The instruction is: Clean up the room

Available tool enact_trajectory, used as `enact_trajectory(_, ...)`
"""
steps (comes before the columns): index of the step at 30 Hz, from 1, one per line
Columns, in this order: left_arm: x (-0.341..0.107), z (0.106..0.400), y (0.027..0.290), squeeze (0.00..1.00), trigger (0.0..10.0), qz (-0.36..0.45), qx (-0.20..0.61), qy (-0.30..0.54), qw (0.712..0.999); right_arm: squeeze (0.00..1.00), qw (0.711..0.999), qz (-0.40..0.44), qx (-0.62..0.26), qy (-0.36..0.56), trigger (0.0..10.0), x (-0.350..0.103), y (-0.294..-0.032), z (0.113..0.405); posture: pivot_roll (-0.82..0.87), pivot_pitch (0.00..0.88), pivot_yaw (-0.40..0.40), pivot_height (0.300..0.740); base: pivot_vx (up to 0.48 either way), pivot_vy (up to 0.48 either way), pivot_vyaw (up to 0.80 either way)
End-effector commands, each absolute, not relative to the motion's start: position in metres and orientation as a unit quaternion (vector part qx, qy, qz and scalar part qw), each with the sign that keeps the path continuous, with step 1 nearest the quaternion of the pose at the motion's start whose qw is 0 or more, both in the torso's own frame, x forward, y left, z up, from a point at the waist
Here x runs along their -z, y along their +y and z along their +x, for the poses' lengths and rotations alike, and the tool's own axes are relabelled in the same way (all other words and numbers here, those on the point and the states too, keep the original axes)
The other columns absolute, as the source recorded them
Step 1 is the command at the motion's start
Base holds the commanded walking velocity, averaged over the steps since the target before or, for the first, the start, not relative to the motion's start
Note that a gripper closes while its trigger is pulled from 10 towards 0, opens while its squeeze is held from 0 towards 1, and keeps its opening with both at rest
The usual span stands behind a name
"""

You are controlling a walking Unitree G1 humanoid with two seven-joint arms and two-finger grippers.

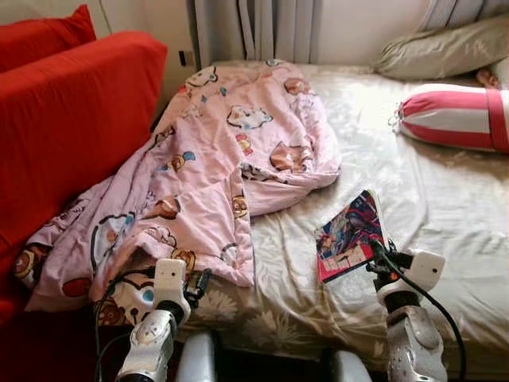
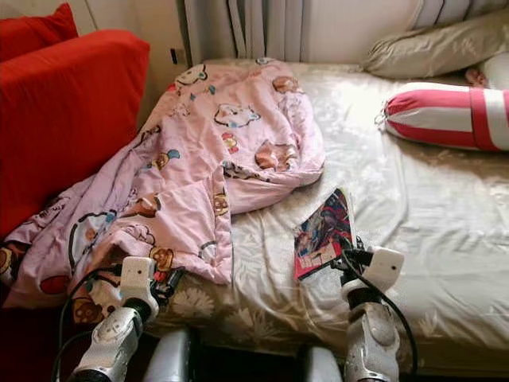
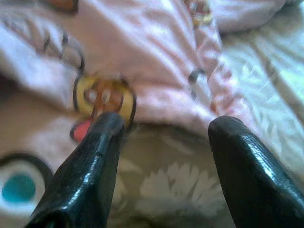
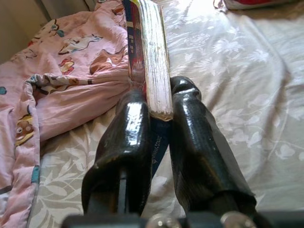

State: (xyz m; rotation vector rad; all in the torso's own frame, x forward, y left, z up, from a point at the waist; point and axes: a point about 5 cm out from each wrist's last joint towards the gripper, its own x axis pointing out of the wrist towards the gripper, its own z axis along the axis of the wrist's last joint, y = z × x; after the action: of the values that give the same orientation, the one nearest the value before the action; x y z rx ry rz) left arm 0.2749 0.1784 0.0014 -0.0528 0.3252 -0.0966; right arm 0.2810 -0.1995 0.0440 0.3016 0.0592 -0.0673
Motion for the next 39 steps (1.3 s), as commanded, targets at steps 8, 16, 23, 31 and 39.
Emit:
enact_trajectory(8,0.033,0.246,0.191,0.0,10.0,-0.035,0.01,0.253,0.967,0.0,0.991,0.123,0.028,0.046,10.0,-0.042,-0.191,0.284,0.05,0.0,-0.029,0.701,0.0,0.0,0.0)
enact_trajectory(16,0.049,0.227,0.198,0.0,10.0,-0.035,-0.007,0.305,0.952,0.0,0.989,0.128,0.057,0.051,10.0,-0.038,-0.204,0.278,0.03,0.0,-0.026,0.74,0.0,0.0,0.0)
enact_trajectory(23,0.057,0.219,0.199,0.0,10.0,-0.028,-0.009,0.336,0.941,0.0,0.989,0.124,0.055,0.053,10.0,-0.038,-0.2,0.282,0.03,0.0,-0.027,0.74,0.0,0.0,0.0)
enact_trajectory(31,0.062,0.21,0.205,0.0,10.0,-0.021,-0.02,0.36,0.933,0.0,0.989,0.123,0.061,0.063,10.0,-0.035,-0.199,0.281,0.03,0.0,-0.019,0.74,0.0,0.0,0.0)
enact_trajectory(39,0.069,0.2,0.202,0.0,10.0,0.004,-0.006,0.378,0.926,0.0,0.983,0.134,0.091,0.09,10.0,-0.025,-0.205,0.277,0.02,0.0,-0.01,0.74,0.0,-0.073,-0.19)
